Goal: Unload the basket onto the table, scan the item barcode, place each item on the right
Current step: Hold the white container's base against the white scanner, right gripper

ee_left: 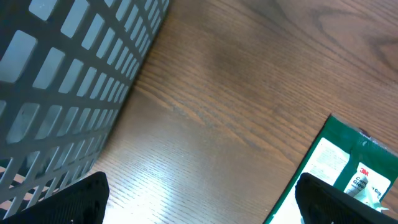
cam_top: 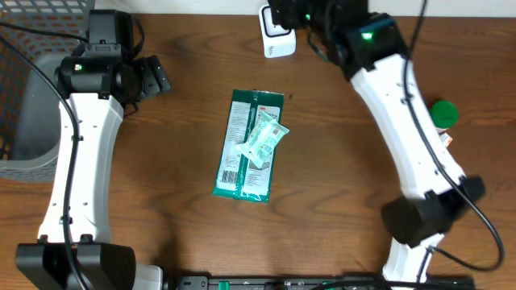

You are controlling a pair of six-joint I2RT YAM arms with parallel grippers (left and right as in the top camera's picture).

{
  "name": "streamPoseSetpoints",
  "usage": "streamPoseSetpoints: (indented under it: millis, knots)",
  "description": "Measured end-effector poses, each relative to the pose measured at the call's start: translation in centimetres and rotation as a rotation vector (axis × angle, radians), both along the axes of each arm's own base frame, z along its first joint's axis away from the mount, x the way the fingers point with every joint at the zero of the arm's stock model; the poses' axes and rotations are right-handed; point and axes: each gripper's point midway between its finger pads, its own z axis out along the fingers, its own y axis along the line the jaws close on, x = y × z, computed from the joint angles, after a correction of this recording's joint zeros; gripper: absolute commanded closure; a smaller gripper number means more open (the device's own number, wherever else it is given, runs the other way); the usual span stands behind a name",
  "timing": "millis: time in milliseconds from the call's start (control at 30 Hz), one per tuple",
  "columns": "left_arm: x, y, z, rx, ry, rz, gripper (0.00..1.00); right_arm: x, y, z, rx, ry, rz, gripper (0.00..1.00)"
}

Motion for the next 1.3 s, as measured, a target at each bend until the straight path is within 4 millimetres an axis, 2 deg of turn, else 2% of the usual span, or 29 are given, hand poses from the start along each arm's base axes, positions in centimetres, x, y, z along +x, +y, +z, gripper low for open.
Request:
streamPoseSetpoints:
  millis: [200, 367, 567, 800, 1067, 1300]
  knots:
    - [0.0, 0.0, 0.0, 0.000, 0.000, 0.000, 0.04, 4.6, 1.5, -3.7, 0.021, -0.052, -0.024, 0.99]
    - [0.0, 0.0, 0.0, 0.000, 0.000, 0.000, 0.04, 7.5, 1.5, -6.9, 0.010, -0.075, -0.074, 0.99]
    - [0.0, 0.0, 0.0, 0.000, 0.000, 0.000, 0.04, 10.2, 1.2, -9.4, 0.019, -0.122, -0.121, 0.99]
    - [0.0, 0.0, 0.0, 0.000, 0.000, 0.000, 0.04, 11.6, 0.5, -11.7, 0.015, -0.122, -0.142, 0.99]
    - [0.0, 0.0, 0.0, 0.000, 0.000, 0.000, 0.04, 12.7, -0.9, -12.9, 0.015, -0.121, -0.165, 0.99]
    - [0.0, 0.0, 0.0, 0.000, 0.000, 0.000, 0.04, 13.3, -0.8, -14.9, 0.021, -0.106, -0.146, 0.99]
